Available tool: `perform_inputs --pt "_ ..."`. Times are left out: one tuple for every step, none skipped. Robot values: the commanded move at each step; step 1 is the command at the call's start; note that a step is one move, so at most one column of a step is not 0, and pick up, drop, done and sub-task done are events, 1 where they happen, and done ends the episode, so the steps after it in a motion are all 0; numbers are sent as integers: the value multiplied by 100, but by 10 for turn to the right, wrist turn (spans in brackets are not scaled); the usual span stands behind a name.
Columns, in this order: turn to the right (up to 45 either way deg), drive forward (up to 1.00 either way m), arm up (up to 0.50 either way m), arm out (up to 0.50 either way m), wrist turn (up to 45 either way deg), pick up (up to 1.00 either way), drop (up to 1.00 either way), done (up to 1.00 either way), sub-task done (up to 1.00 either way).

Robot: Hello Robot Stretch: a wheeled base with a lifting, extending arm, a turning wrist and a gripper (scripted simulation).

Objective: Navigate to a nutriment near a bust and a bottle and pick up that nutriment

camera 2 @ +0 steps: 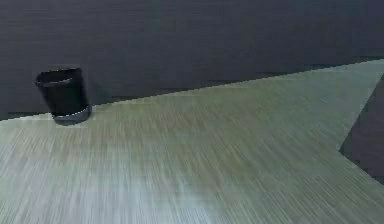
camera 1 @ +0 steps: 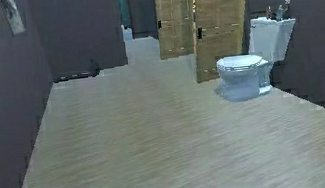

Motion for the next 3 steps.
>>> perform_inputs --pt "0 100 0 0 0 0 0 0 0" --pt "0 100 0 0 0 0 0 0 0" --pt "0 100 0 0 0 0 0 0 0"
